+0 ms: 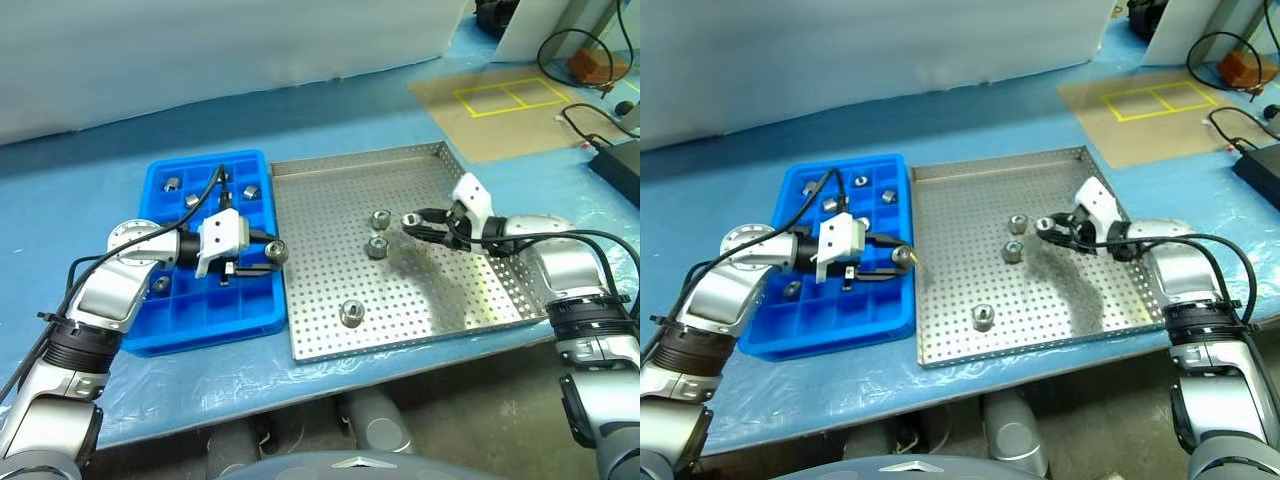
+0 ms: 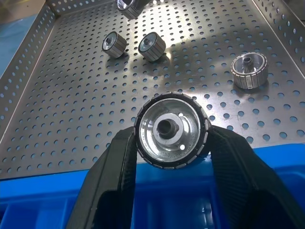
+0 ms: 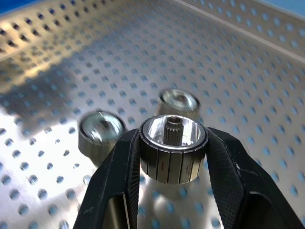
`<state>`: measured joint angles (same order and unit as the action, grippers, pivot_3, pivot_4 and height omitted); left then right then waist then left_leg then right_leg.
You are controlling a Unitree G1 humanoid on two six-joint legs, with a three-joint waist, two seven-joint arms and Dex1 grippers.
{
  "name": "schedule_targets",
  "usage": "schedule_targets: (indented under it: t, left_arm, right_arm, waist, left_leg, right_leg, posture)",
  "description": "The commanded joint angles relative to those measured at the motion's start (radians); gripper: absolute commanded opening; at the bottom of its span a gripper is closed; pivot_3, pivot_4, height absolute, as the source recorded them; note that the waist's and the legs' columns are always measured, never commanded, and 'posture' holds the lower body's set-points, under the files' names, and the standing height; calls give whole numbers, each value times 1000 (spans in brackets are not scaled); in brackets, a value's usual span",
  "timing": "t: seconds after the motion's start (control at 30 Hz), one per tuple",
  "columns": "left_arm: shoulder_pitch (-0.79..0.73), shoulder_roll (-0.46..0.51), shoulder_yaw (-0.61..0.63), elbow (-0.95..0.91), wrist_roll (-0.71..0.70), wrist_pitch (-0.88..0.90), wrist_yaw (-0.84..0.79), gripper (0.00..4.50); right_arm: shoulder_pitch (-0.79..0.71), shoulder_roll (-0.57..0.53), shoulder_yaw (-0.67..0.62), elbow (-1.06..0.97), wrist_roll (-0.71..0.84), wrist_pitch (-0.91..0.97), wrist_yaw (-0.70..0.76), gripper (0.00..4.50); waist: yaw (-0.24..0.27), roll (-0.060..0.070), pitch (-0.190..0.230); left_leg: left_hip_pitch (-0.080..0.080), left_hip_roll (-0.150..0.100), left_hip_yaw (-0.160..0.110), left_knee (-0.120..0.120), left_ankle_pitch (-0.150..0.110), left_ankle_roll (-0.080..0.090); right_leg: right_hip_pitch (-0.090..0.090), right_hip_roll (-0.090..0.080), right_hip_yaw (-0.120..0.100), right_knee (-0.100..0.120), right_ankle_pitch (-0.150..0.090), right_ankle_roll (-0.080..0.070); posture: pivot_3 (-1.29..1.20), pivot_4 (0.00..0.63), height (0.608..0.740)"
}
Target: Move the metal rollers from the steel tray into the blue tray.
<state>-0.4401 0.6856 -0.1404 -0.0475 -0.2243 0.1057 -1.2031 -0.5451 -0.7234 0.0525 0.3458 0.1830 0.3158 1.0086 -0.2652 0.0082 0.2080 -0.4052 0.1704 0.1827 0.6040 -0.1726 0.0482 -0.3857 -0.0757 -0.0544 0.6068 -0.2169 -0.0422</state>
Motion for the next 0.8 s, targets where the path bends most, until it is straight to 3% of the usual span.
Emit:
schedule_targets:
  t: [0.03, 0.23, 0.47, 0.8]
  left_arm:
    - [-33, -8, -6, 1, -7, -26, -14, 1913]
    - [-57, -23, -19, 30, -2, -38, -26, 1913]
    - [-64, -30, -23, 43, 1, -46, -38, 1913]
    - [-16, 3, -3, -10, 1, -29, -30, 1913]
  right_arm:
    - [22, -24, -25, 48, -70, -103, -83, 1618]
    - [80, -35, -32, 69, -104, -148, -135, 1618]
    - [89, -36, -51, 13, -48, -82, -86, 3791]
    - [27, 46, -79, -267, 175, 144, 16, 3791]
  waist:
    - [-8, 0, 0]
    - [-45, 0, 0]
    - [-79, -1, 0]
    - [-107, 0, 0]
  left_leg:
    - [0, 0, 0, 0, 0, 0]
    - [0, 0, 0, 1, 0, 0]
    - [-1, -1, 0, 1, 0, 0]
    - [-1, 0, -1, 2, -1, 1]
  right_leg:
    - [0, 0, 0, 0, 0, 0]
    - [0, 0, 0, 0, 0, 0]
    - [0, 0, -1, -1, -1, 2]
    - [0, 0, -2, 0, -1, 2]
  posture:
    - [-729, 150, 740]
    - [-750, 150, 740]
    - [-748, 150, 740]
    - [-699, 150, 740]
